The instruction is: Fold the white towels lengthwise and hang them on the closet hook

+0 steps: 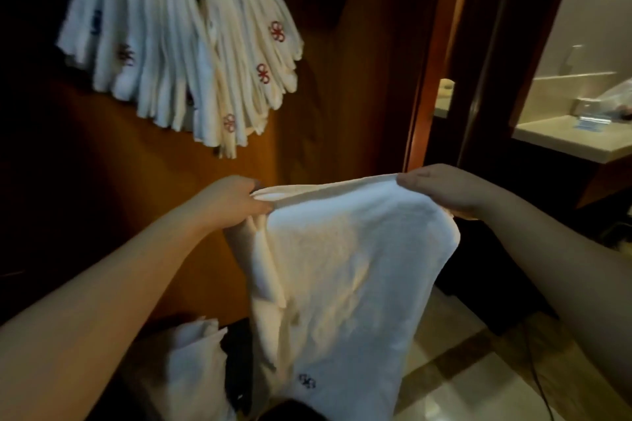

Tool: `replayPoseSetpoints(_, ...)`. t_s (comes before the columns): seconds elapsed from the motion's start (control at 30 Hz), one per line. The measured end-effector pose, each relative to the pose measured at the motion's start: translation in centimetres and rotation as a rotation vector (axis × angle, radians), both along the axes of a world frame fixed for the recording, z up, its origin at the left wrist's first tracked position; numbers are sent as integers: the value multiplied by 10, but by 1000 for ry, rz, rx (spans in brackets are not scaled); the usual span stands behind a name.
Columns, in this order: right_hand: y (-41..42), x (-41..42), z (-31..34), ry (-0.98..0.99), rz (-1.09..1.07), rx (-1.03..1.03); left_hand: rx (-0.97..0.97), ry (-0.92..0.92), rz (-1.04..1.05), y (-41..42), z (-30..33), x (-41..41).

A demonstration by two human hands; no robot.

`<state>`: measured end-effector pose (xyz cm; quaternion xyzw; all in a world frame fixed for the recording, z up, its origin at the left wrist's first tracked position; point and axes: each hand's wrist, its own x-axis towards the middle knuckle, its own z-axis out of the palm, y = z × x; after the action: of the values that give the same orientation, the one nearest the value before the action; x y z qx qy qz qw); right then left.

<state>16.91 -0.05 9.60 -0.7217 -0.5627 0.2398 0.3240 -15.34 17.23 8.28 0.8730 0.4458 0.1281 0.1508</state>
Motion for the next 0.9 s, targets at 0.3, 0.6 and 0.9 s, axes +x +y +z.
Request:
replayPoseSetpoints(0.3, -17, -30, -21, 166, 49, 24, -178, 13, 251, -39, -10, -141)
replayPoseSetpoints(0.6, -32, -79, -36, -223, -38, -73, -660, -1122, 222, -93, -47, -174)
replayPoseSetpoints(0.9, -56, -191, -61, 786, 109, 8, -711, -1284, 332, -156, -55, -140)
